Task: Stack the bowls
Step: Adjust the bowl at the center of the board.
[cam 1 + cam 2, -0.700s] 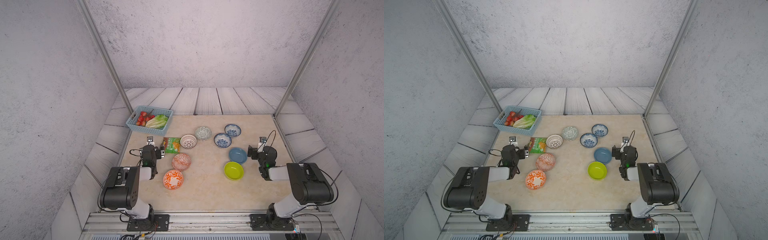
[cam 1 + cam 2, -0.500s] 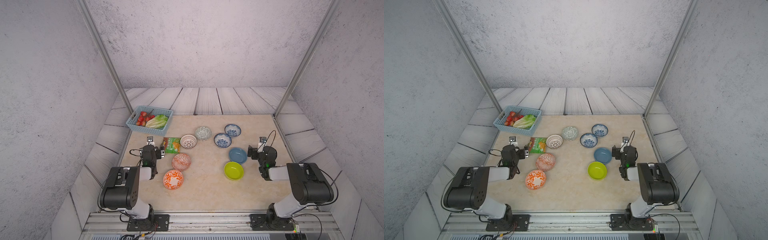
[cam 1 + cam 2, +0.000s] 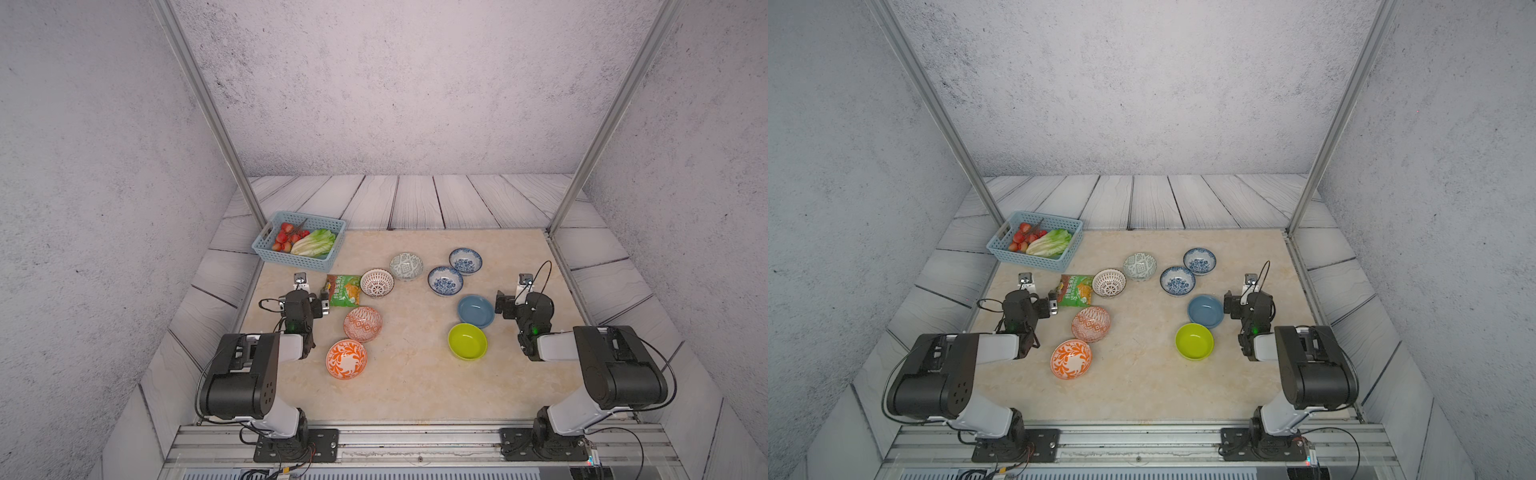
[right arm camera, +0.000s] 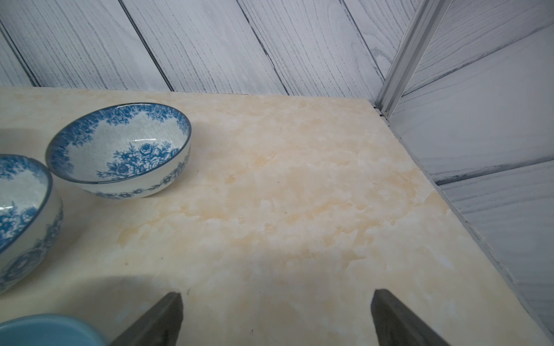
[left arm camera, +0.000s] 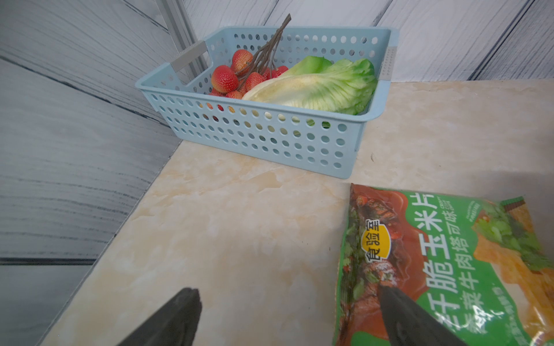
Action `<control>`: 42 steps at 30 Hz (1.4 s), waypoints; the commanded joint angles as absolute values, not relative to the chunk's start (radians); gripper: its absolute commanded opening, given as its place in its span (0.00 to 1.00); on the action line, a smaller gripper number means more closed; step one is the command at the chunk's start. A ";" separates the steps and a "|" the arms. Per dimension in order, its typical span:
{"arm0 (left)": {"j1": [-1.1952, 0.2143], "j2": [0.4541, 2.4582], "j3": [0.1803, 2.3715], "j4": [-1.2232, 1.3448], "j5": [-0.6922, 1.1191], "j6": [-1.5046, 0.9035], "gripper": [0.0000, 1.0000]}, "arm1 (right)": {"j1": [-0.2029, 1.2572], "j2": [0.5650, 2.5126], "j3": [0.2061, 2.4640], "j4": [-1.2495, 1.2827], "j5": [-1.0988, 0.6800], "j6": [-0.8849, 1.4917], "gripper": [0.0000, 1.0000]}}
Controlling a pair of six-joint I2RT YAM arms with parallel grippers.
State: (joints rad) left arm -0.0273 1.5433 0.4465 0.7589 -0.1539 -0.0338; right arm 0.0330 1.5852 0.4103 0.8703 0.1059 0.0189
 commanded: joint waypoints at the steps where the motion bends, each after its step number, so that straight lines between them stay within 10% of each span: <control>1: -0.022 1.531 0.460 0.761 -0.166 -0.039 1.00 | 0.028 1.571 0.420 0.867 0.101 0.030 0.99; 36: -0.021 1.508 0.403 0.846 -0.103 -0.009 1.00 | 0.029 1.567 0.411 0.880 0.087 0.018 0.99; 42: -0.023 1.443 0.584 0.484 -0.165 -0.048 1.00 | 0.035 1.474 0.424 0.787 0.140 0.033 0.99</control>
